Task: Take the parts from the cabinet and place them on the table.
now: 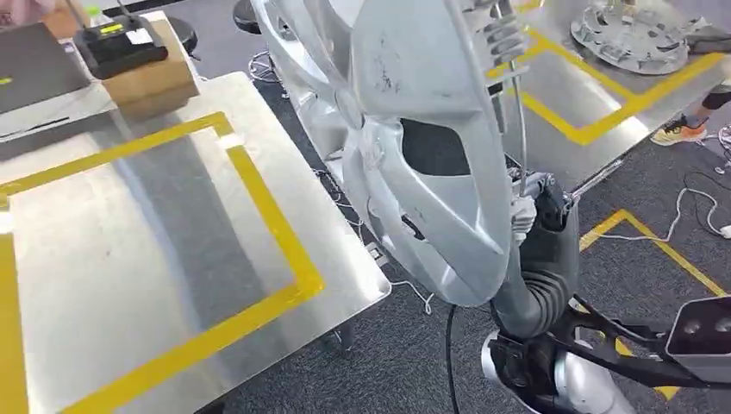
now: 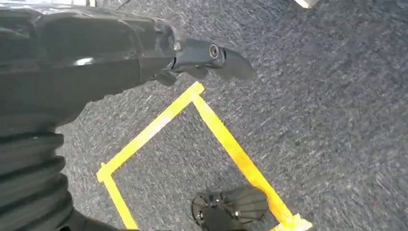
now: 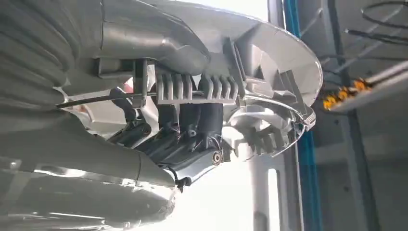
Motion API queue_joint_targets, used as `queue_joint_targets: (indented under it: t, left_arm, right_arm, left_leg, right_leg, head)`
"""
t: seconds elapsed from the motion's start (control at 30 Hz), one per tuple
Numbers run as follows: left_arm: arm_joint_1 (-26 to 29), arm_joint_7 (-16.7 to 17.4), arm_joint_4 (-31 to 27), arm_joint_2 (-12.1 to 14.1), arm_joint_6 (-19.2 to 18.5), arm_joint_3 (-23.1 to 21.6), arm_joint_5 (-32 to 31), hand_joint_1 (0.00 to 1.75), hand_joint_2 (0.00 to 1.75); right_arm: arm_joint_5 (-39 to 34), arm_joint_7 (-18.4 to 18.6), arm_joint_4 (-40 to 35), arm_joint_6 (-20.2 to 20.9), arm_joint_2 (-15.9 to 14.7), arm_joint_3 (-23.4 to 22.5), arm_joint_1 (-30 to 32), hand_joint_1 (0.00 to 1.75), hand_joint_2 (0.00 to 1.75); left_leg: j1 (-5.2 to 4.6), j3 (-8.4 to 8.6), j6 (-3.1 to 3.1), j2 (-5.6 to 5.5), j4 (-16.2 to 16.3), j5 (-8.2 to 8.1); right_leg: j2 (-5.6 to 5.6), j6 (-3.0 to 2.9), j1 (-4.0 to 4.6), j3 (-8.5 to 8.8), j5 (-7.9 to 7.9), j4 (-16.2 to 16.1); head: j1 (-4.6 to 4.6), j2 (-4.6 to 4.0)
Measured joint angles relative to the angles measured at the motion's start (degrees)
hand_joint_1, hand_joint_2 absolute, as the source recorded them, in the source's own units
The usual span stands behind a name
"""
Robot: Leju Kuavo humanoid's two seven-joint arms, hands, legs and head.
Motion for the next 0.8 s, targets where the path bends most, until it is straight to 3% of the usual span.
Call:
queue_joint_targets:
  t: [0.03, 0.1, 0.13, 0.17, 0.23, 0.27, 0.3, 0.33, 0.37, 0.43, 0.47, 0.5, 0.53, 0.6, 0.63, 0.67, 0.7, 0.73, 0.77, 0.8]
  left_arm:
    - [-0.1, 0.0, 0.0, 0.0, 0.0, 0.0, -0.1, 0.0, 1.75]
    - [-0.3, 0.0, 0.0, 0.0, 0.0, 0.0, -0.1, 0.0, 1.75]
    - [-0.3, 0.0, 0.0, 0.0, 0.0, 0.0, -0.1, 0.0, 1.75]
    - [-0.3, 0.0, 0.0, 0.0, 0.0, 0.0, -0.1, 0.0, 1.75]
    - [-0.3, 0.0, 0.0, 0.1, 0.0, 0.0, -0.1, 0.0, 1.75]
    - [-0.3, 0.0, 0.0, 0.1, 0.0, 0.0, -0.2, 0.0, 1.75]
    - [-0.3, 0.0, 0.0, -0.1, 0.0, -0.1, -0.2, 0.0, 1.75]
    - [-0.4, 0.0, 0.0, -0.2, 0.0, -0.1, -0.2, 0.0, 1.75]
    - [-0.4, 0.0, 0.0, -0.2, 0.0, -0.2, -0.2, 0.0, 1.75]
    - [-0.2, 0.1, 0.0, -0.3, 0.0, -0.4, -0.2, 0.0, 1.75]
    - [-0.2, 0.2, 0.0, -0.1, 0.0, -0.4, -0.2, 0.0, 1.75]
    - [-0.1, 0.2, 0.0, -0.2, 0.0, -0.4, -0.1, 0.0, 1.75]
    - [-0.3, 0.2, 0.0, -0.2, 0.0, -0.4, -0.1, 0.0, 1.75]
    - [-0.6, 0.4, 0.0, -0.1, 0.0, -0.4, -0.1, 0.0, 1.75]
    - [-0.5, 0.4, 0.0, -0.1, 0.1, -0.4, -0.1, 0.0, 1.75]
    - [-0.4, 0.4, 0.0, -0.1, 0.1, -0.4, -0.1, 0.0, 1.75]
    - [-0.3, 0.4, 0.0, 0.0, 0.1, -0.4, 0.0, 0.0, 1.75]
    - [-0.3, 0.4, 0.0, 0.0, 0.1, -0.5, 0.0, 0.0, 1.75]
    - [-0.3, 0.4, 0.0, 0.0, 0.2, -0.5, 0.0, 0.0, 1.75]
    - [-0.4, 0.4, 0.0, 0.1, 0.2, -0.5, 0.0, 0.0, 1.75]
  right_arm:
    - [0.0, 0.0, 0.0, 0.0, 0.0, 0.0, 0.2, 1.75, 1.75]
    - [0.0, 0.0, 0.0, 0.0, 0.0, 0.0, 0.4, 1.75, 1.75]
    - [0.0, 0.0, 0.0, 0.0, 0.0, 0.0, 0.6, 1.75, 1.75]
    - [0.0, 0.0, 0.0, 0.0, 0.0, 0.0, 0.7, 1.75, 1.75]
    - [0.0, 0.0, 0.0, 0.0, 0.0, 0.0, 0.7, 1.75, 1.75]
    - [0.0, 0.0, 0.0, 0.0, 0.0, 0.0, 0.7, 1.75, 1.75]
    - [0.0, 0.0, 0.0, 0.0, 0.0, 0.0, 0.6, 1.75, 1.75]
    - [-0.1, 0.0, 0.0, 0.0, 0.0, 0.0, 0.7, 1.75, 1.75]
    - [-0.1, 0.0, -0.1, 0.1, 0.0, 0.0, 0.5, 1.75, 1.75]
    - [-0.4, 0.2, 0.0, 0.1, 0.0, 0.0, 0.1, 1.75, 1.75]
    - [-0.4, 0.3, 0.0, 0.1, 0.0, 0.0, -0.3, 1.75, 1.75]
    - [-0.6, 0.4, 0.1, 0.2, 0.1, 0.0, -0.5, 1.75, 1.75]
    - [-0.7, 0.4, 0.1, 0.2, 0.3, 0.0, -0.4, 1.75, 1.75]
    - [-0.9, 0.5, 0.1, 0.3, 0.3, 0.0, -0.4, 1.75, 1.75]
    - [-0.9, 0.5, 0.2, 0.3, 0.3, 0.0, -0.4, 1.75, 1.75]
    - [-1.0, 0.5, 0.2, 0.3, 0.3, 0.0, -0.4, 1.75, 1.75]
    - [-1.2, 0.5, 0.4, 0.3, 0.3, 0.0, -0.4, 1.75, 1.75]
    - [-1.4, 0.5, 0.5, 0.3, 0.3, 0.0, -0.4, 1.75, 1.75]
    - [-1.6, 0.5, 0.5, 0.3, 0.3, 0.0, -0.4, 1.75, 1.75]
    - [-1.6, 0.5, 0.5, 0.4, 0.3, 0.0, -0.4, 1.75, 1.75]
  left_leg:
    - [-0.07, -0.01, 0.27, -0.82, 0.0, 0.08]
    - [-0.43, 0.0, 0.7, -2.73, 0.0, 0.11]
    - [-0.64, 0.03, 0.83, -3.81, 0.0, 0.12]
    - [-0.77, 0.1, 0.88, -4.83, 0.0, 0.15]
    - [-1.23, 0.29, 1.02, -6.88, 0.0, 0.25]
    - [-1.39, 0.44, 1.06, -7.75, 0.0, 0.27]
    - [-0.99, 0.33, 1.11, -8.41, -0.1, 0.35]
    - [-1.12, -0.09, 0.81, -9.31, 0.0, 0.62]
    - [-0.47, -0.39, 0.48, -9.83, -0.1, 0.84]
    - [-0.05, -0.55, -0.25, -11.26, -0.6, 1.31]
    - [-0.66, -0.55, -0.49, -11.25, -0.7, 1.34]
    - [-1.25, -1.04, -0.62, -5.57, -0.1, 0.64]
    - [-1.1, -2.08, -1.09, -2.55, 2.0, -1.22]
    - [-0.25, -5.7, -1.81, -2.44, 9.6, -4.91]
    - [0.03, -7.2, -2.26, -2.77, 12.6, -5.73]
    - [0.32, -7.7, -2.72, -2.95, 13.5, -5.3]
    - [0.58, -6.83, -3.17, -2.91, 11.8, -3.63]
    - [0.81, -4.6, -3.58, -2.48, 7.8, -1.2]
    - [0.94, -1.64, -3.97, -1.04, 2.6, 1.31]
    - [0.44, -0.34, -4.2, 1.37, -0.1, 0.45]
  right_leg:
    - [1.54, -0.12, 0.06, -1.44, -2.25, 3.6]
    - [2.42, -0.39, 0.33, -5.78, -6.46, 13.2]
    - [2.45, -0.69, 0.53, -7.33, -7.03, 16.2]
    - [2.5, -1.11, 0.7, -7.63, -6.11, 16.3]
    - [3.08, -2.36, 1.21, -5.38, -1.0, 9.8]
    - [4.17, -3.15, 1.54, -3.44, 1.9, 4.8]
    - [7.56, -4.3, 1.84, -2.07, 3.13, 0.8]
    - [8.95, -4.59, 1.61, -1.87, 3.41, 0.3]
    - [8.28, -4.41, 2.12, -1.8, 3.63, -0.1]
    - [7.15, -4.57, 2.31, -1.52, 3.76, -0.6]
    - [5.92, -4.66, 1.64, -0.26, 4.01, -3.4]
    - [5.06, -4.01, 1.55, 0.29, 4.5, -4.2]
    - [4.49, -4.19, 1.54, 0.56, 4.65, -4.9]
    - [2.6, -3.94, 1.36, 0.6, 4.55, -4.7]
    - [1.73, -3.73, 1.17, 0.6, 4.37, -4.5]
    - [0.82, -3.49, 1.0, 0.61, 4.19, -4.3]
    - [0.01, -3.12, 0.8, 0.61, 3.93, -4.1]
    - [-0.72, -2.64, 0.47, 0.61, 3.54, -3.6]
    - [-1.41, -2.09, 0.12, 0.63, 3.0, -2.9]
    - [-2.01, -1.46, 0.07, 0.61, 2.42, -2.2]
  head:
    - [0.35, 0.0]
    - [1.12, 0.0]
    - [1.36, 0.0]
    - [1.62, 0.0]
    - [2.01, 0.0]
    - [2.21, 0.0]
    - [2.04, 0.0]
    - [1.31, 0.0]
    - [1.85, 0.0]
    - [2.38, 0.0]
    - [2.67, 0.0]
    - [2.56, 0.0]
    - [1.59, 0.0]
    - [1.22, 0.0]
    - [0.96, 0.0]
    - [0.61, 0.0]
    - [0.28, 0.0]
    - [0.11, 0.0]
    - [-0.07, 0.0]
    - [-0.35, 0.0]
